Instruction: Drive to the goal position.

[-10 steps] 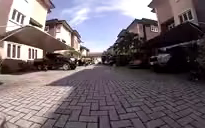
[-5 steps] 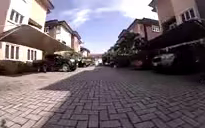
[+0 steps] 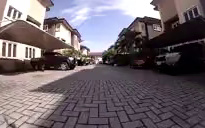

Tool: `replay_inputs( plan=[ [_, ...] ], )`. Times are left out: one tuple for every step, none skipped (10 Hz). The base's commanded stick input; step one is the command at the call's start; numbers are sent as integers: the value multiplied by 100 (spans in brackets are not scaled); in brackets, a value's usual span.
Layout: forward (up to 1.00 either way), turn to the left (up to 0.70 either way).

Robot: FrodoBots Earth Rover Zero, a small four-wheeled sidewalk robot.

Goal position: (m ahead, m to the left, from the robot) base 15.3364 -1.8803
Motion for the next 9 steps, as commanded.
replay_inputs(
  plan=[
    [69, 3],
    [69, 3],
    [69, 3],
    [69, 3],
    [69, 3],
    [69, 3],
    [69, 3],
    [69, 3],
    [69, 3]
  ],
)
